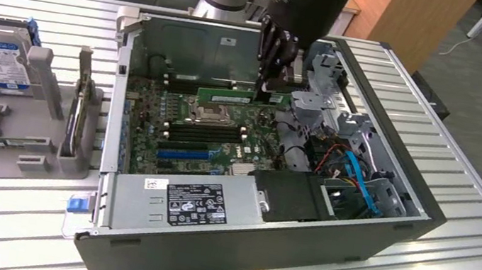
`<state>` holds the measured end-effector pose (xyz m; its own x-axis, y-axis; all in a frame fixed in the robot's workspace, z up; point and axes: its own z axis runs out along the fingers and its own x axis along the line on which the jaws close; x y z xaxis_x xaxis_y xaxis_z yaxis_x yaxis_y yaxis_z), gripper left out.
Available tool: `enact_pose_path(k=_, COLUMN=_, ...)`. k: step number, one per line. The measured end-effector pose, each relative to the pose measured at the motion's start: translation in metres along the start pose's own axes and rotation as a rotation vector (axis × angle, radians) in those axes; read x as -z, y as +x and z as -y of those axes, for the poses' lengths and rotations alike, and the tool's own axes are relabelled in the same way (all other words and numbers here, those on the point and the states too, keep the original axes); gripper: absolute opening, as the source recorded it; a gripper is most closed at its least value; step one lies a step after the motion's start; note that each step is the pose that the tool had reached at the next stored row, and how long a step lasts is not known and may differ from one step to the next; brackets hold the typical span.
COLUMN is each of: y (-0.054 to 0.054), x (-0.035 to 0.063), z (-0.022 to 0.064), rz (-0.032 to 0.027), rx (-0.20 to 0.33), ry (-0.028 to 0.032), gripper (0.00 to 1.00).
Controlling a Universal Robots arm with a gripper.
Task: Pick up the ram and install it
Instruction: 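Pick up the ram and move it above insertion slot, then insert the ram into the slot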
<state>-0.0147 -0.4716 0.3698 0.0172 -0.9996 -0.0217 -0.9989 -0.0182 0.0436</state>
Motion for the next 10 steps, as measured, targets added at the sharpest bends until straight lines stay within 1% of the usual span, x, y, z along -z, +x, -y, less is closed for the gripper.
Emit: enact_pose_path(k=10, y=0.0, x=0.0, z=0.0, rz=-0.0001, rx=0.0, ry=0.0, gripper=0.12)
